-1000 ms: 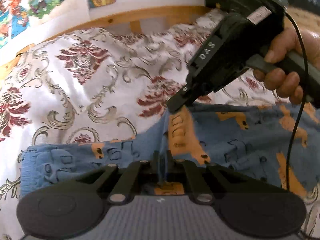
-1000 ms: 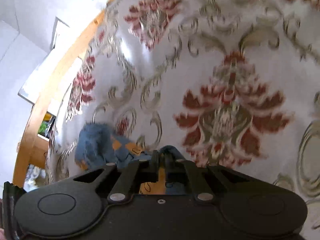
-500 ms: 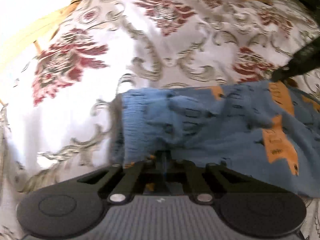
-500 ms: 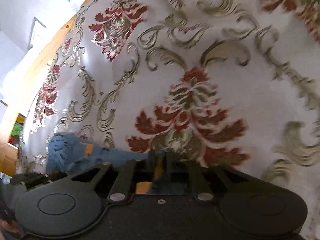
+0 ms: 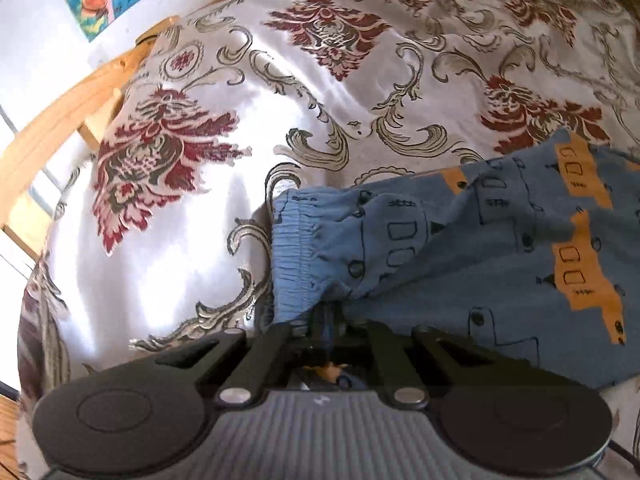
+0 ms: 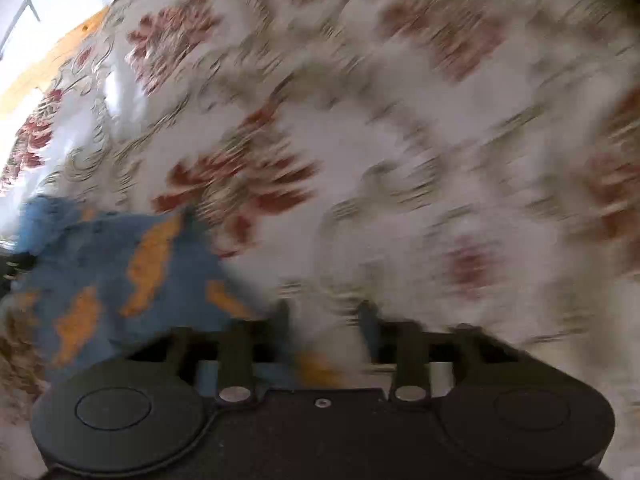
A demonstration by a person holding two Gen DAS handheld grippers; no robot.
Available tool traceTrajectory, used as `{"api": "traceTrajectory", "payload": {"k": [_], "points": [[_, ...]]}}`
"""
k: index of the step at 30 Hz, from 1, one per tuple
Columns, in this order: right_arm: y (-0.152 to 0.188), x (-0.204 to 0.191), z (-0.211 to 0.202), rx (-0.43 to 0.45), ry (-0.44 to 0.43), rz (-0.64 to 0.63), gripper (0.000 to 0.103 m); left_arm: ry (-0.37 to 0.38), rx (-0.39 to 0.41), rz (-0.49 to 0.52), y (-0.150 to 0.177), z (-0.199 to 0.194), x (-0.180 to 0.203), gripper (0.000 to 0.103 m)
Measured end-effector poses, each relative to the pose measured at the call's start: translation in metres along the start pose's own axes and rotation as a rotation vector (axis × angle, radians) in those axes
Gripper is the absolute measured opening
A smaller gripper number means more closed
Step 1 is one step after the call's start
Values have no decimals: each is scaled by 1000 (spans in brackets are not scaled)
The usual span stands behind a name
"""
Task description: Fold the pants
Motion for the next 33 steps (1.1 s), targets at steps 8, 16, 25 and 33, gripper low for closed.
{"api": "traceTrajectory", "payload": {"k": [8, 16, 25, 33], "points": [[76, 24, -135, 71, 48, 30, 84, 53, 114, -6, -23, -61, 20, 63], [157, 46, -220, 198, 20, 292, 102, 263, 337, 30, -46, -175, 114, 98], [210, 80, -246, 553, -223, 848, 102, 300, 331, 273, -76, -285, 203, 98], [249, 104, -240, 624, -311, 1114, 102, 300, 281, 366, -105, -340, 248, 99]]}}
Point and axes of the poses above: each gripper's, at about its wrist camera, not at the fingertips, and z roughly the way its jaws point, x to its right, y to its underside, the point moved 8 cm from there along z, roughly the way its jaws point, and after that the axes turned 11 degrees about -y, right-handed, at the moved point
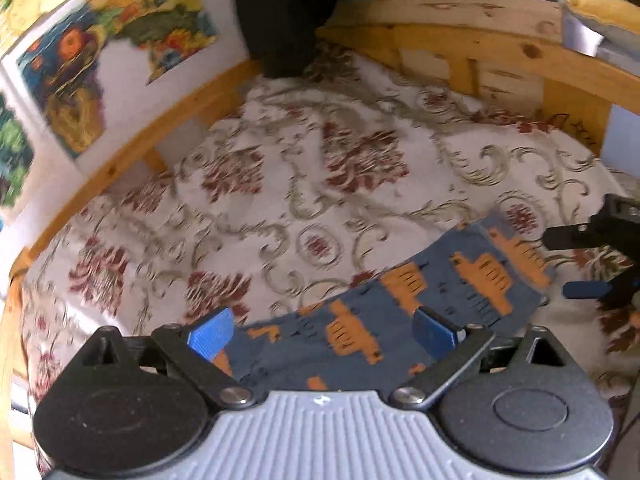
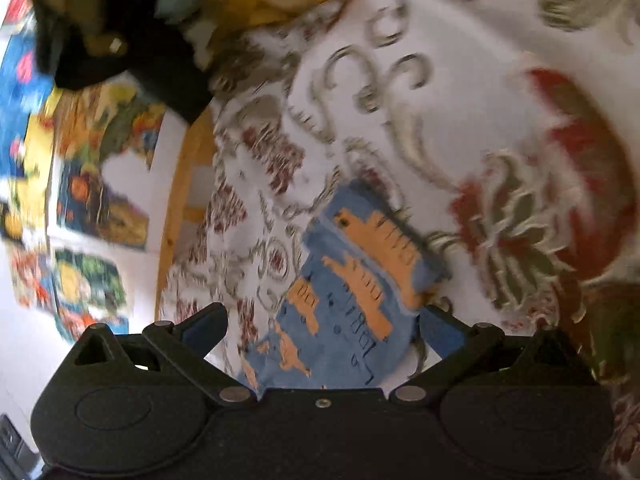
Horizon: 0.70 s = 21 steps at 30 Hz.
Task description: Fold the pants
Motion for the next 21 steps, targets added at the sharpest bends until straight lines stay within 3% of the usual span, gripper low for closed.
{"api": "traceTrajectory", "payload": {"k": [9, 13, 17, 21], "points": [[-1, 2, -9, 101, 0, -22, 102, 140, 26, 85, -23, 22, 52, 99], [12, -2, -18, 205, 71, -120, 102, 223, 13, 76, -34, 52, 54, 99], [23, 1, -15, 314, 148, -198, 101, 388, 34, 29, -54, 88, 49, 98], [26, 2, -9, 379, 208, -283, 100, 664, 40, -12, -73, 126, 56, 95]]}}
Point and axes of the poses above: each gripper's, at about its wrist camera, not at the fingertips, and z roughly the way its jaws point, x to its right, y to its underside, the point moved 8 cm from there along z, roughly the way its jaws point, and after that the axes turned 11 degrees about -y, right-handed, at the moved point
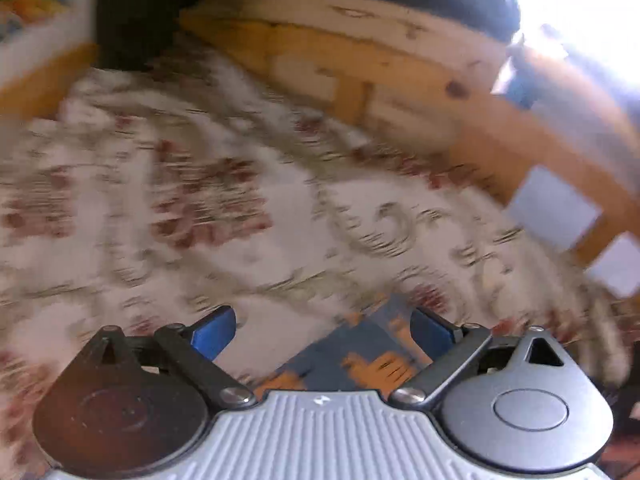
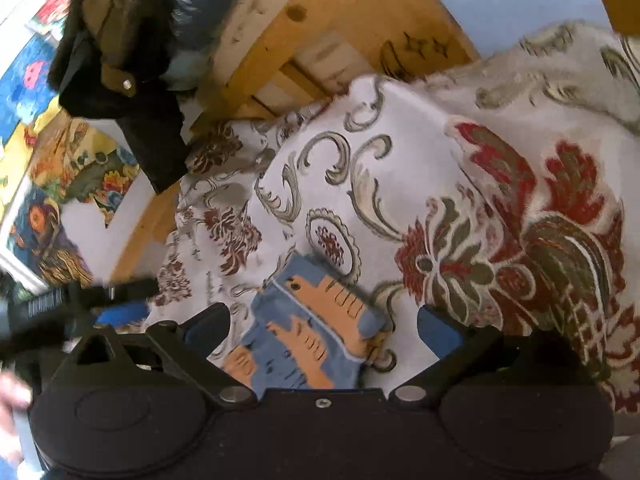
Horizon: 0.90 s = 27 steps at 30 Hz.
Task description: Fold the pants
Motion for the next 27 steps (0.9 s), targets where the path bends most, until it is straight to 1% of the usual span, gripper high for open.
{"api": "traceTrajectory", "payload": {"k": [2, 5, 7, 8, 10, 12, 14, 16, 18, 19, 20, 22, 24, 25, 27], "points": [[3, -1, 8, 17, 31, -61, 100, 89, -25, 32, -6, 23, -3, 90], [12, -2, 25, 19, 86, -141, 102, 226, -37, 102, -6, 52, -1, 84], [20, -3, 40, -5, 125, -189, 102, 302, -44, 120, -1, 67, 1, 84], [24, -6, 45, -18, 130, -211, 102, 336, -63, 118, 1, 76, 2, 84], [31, -7, 53, -48, 128, -230, 102, 386, -126, 115, 7, 92, 5, 84], [35, -8, 58, -65, 140, -245, 102, 416, -183, 142, 11, 106, 8, 82], [37, -8, 60, -64, 147, -245, 102, 417, -231, 184, 12, 117, 13, 77], [36, -8, 61, -61, 155, -232, 102, 418, -288, 194, 11, 126, 17, 75], [36, -8, 59, -50, 159, -205, 102, 449, -368, 170, 10, 133, 20, 75], [36, -8, 58, -45, 167, -192, 102, 470, -410, 163, 11, 135, 22, 76], [38, -8, 56, -36, 179, -183, 102, 488, -458, 158, 13, 139, 23, 82], [47, -9, 50, -24, 192, -160, 102, 519, -555, 154, 19, 146, 27, 83], [55, -11, 52, -36, 173, -139, 102, 538, -579, 165, 20, 152, 31, 83], [56, -11, 56, -47, 159, -126, 102, 545, -579, 167, 21, 154, 34, 80], [56, -10, 54, -36, 137, -92, 101, 574, -571, 157, 19, 158, 38, 73]]}}
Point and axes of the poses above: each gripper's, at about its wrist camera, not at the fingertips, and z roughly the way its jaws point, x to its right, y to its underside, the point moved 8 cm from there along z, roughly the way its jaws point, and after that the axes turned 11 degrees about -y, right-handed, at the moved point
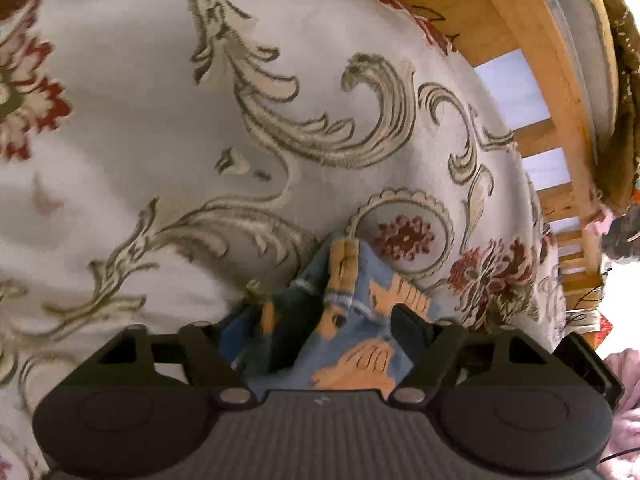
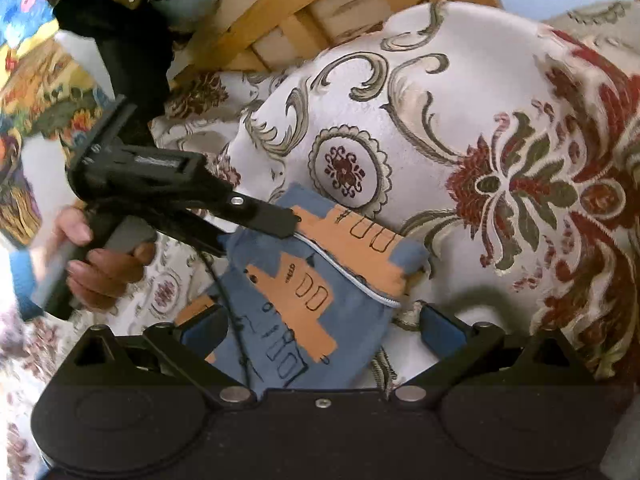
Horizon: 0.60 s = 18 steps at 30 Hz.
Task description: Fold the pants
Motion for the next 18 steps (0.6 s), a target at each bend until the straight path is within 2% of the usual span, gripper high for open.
{"api": "traceTrajectory", "payload": {"k": [2, 5, 7, 9, 11, 13, 18], "points": [[0, 2, -3, 13, -17, 25, 101, 3, 27, 10, -4, 1, -1, 50], [2, -1, -2, 17, -23, 23, 101, -13, 85, 23, -7, 0, 4, 23], [3, -3, 0, 14, -38, 20, 101, -46, 152, 92, -3, -11, 14, 19], [2, -3, -1, 20, -45, 25, 101, -114, 259, 220, 5, -22, 32, 17], [0, 0, -2, 35, -48, 44, 100, -126, 339, 333, 18, -38, 48, 16], [-3, 3, -4, 49, -43, 59, 99, -138, 382, 408, 29, -52, 57, 15], [-10, 15, -11, 99, -56, 137, 95, -171, 438, 499, 47, -75, 68, 15]]}}
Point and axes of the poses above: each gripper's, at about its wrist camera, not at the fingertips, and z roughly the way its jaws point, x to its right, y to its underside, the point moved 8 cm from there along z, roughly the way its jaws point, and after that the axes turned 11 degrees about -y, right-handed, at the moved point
